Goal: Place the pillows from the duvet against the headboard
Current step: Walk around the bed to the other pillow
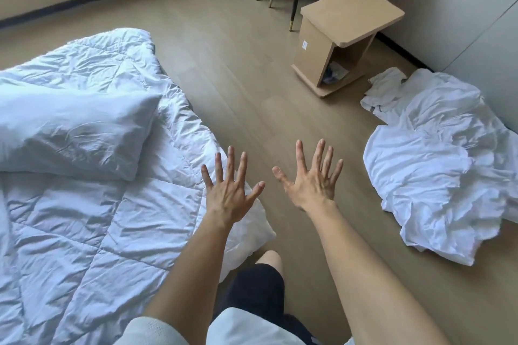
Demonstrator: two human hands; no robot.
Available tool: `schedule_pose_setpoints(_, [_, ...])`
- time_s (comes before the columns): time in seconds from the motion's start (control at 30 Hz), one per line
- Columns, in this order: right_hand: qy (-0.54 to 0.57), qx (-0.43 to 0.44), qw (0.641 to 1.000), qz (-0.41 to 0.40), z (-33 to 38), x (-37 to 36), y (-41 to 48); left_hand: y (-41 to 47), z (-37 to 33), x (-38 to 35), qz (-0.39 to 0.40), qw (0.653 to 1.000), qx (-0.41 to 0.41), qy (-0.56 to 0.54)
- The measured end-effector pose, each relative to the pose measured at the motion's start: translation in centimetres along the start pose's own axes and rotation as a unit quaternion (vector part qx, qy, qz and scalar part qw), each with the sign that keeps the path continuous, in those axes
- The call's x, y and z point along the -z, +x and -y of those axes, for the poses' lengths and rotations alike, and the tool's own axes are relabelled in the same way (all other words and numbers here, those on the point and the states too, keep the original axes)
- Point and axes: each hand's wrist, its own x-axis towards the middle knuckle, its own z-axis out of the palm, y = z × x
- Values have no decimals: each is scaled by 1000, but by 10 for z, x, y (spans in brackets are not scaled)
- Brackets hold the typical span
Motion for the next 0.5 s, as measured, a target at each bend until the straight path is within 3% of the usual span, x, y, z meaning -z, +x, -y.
schedule_pose_setpoints(0.5, [-60, 142, 988, 30, 32, 68, 249, 192, 1, 46, -35, 984, 164, -60])
